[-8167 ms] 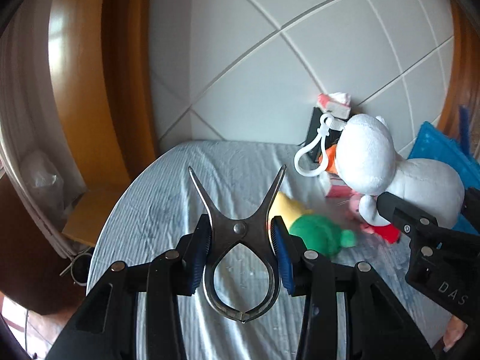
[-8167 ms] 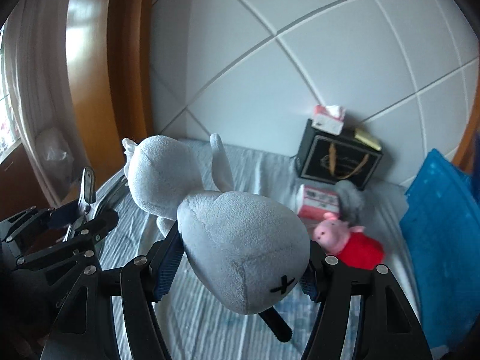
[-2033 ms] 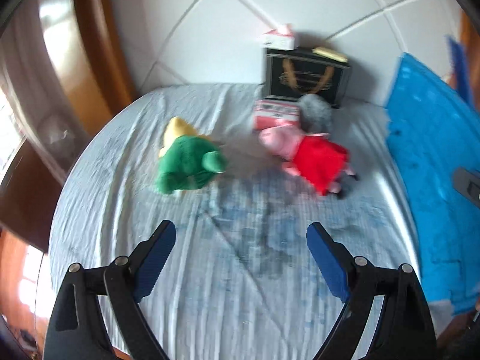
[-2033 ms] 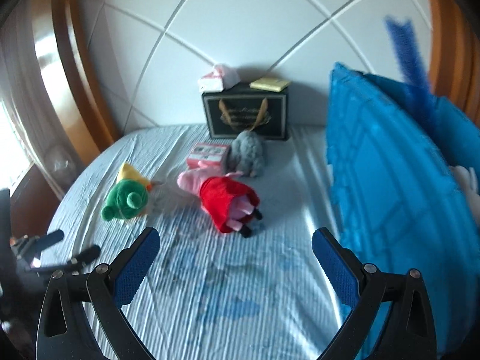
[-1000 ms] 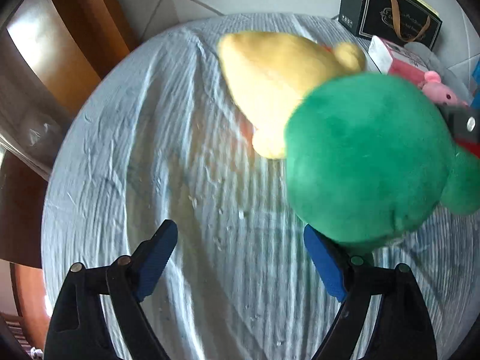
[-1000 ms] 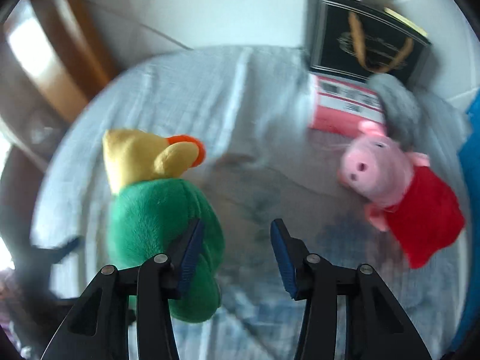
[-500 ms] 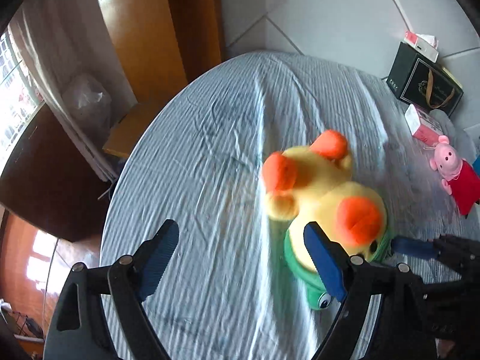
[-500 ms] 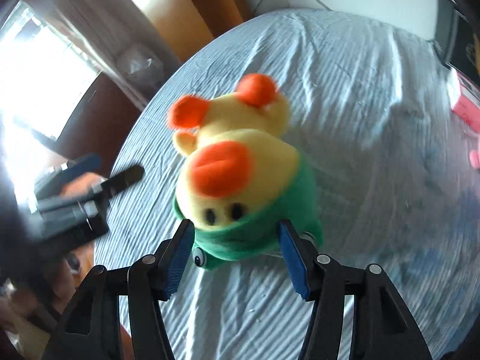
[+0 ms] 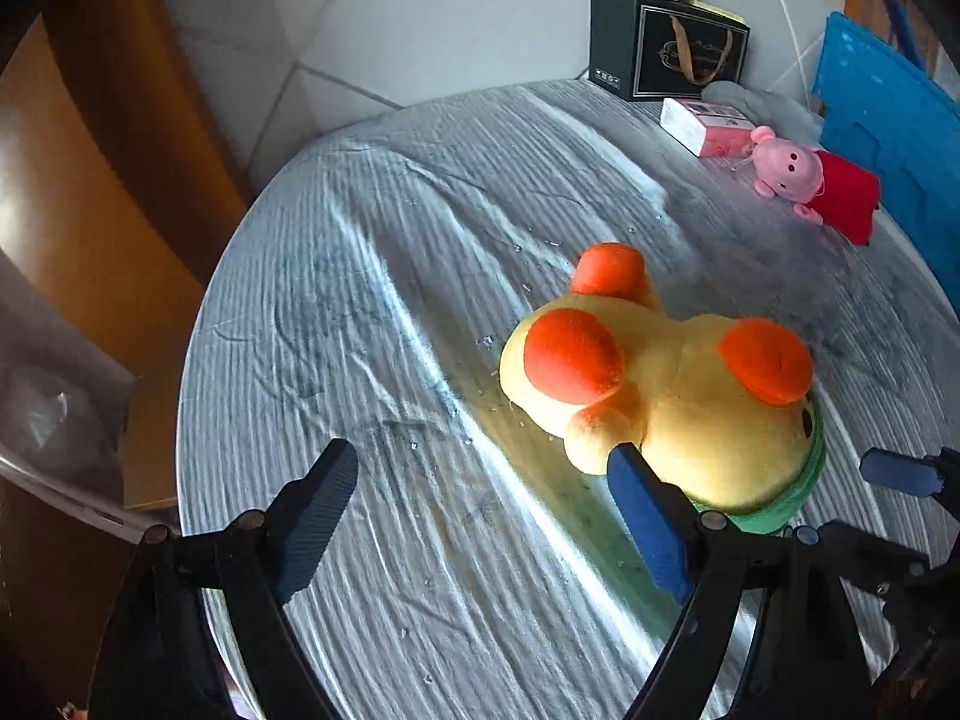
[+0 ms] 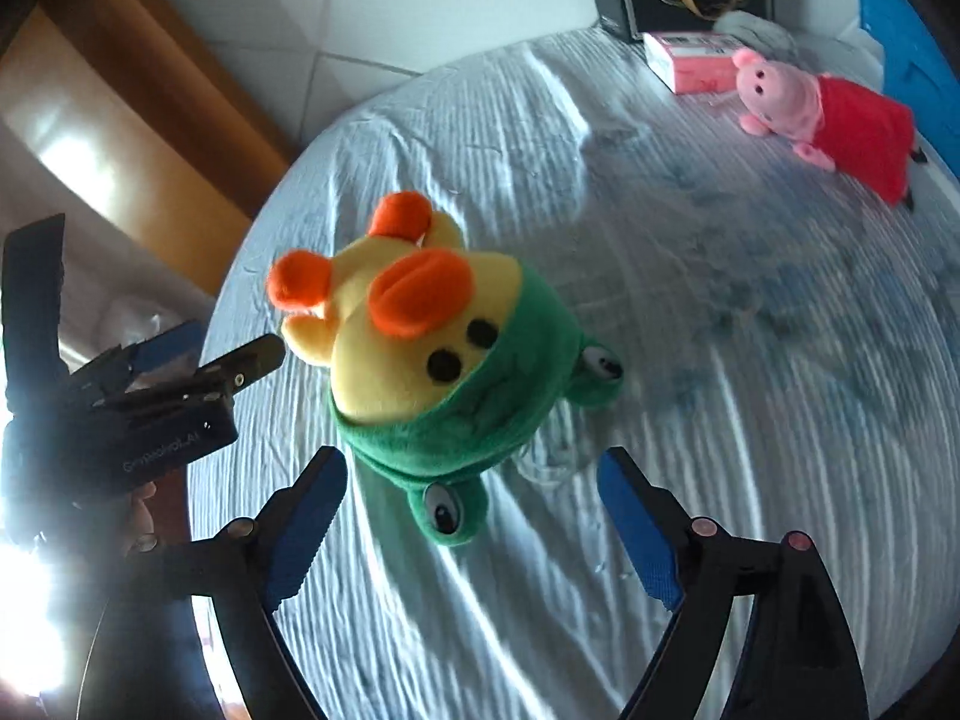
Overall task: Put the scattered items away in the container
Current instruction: 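Grasp the yellow duck plush with right tool while left tool clamps its other side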
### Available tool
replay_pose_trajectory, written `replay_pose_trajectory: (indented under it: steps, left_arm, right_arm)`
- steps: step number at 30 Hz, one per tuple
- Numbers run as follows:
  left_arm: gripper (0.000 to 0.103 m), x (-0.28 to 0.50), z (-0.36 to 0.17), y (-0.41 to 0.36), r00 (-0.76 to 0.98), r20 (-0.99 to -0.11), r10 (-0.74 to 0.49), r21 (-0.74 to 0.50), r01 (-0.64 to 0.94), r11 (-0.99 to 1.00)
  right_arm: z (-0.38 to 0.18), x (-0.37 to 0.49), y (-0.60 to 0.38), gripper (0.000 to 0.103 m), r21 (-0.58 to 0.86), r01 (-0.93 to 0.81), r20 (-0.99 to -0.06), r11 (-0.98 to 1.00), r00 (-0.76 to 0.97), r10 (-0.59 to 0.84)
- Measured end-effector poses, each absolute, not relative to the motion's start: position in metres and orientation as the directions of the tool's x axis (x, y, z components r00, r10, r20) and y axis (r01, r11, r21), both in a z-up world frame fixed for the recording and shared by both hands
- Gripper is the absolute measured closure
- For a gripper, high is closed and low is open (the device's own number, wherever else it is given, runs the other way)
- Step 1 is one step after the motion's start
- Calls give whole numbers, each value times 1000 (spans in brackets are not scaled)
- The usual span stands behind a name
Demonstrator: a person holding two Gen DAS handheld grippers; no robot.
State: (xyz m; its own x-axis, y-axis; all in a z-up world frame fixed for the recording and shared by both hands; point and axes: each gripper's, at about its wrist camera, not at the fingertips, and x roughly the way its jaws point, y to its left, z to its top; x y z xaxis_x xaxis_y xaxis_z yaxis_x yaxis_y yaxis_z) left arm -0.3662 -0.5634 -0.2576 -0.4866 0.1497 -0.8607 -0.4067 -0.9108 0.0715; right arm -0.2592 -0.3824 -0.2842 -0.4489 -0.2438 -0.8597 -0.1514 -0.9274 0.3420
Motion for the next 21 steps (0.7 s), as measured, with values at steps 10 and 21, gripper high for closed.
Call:
replay_pose_trajectory:
  steps: [10, 21]
  left_arm:
    - [17, -364, -288, -545, -359, -892, 274, -25, -566, -824]
    - [17, -330, -238, -552, -376, -857, 352, -65, -599, -798]
  right_arm:
    - [-320, -259, -398, 27, -85, -163, -913, -983, -382, 143]
    - [-274, -235, -360, 17, 69, -241, -894, -968, -446, 47]
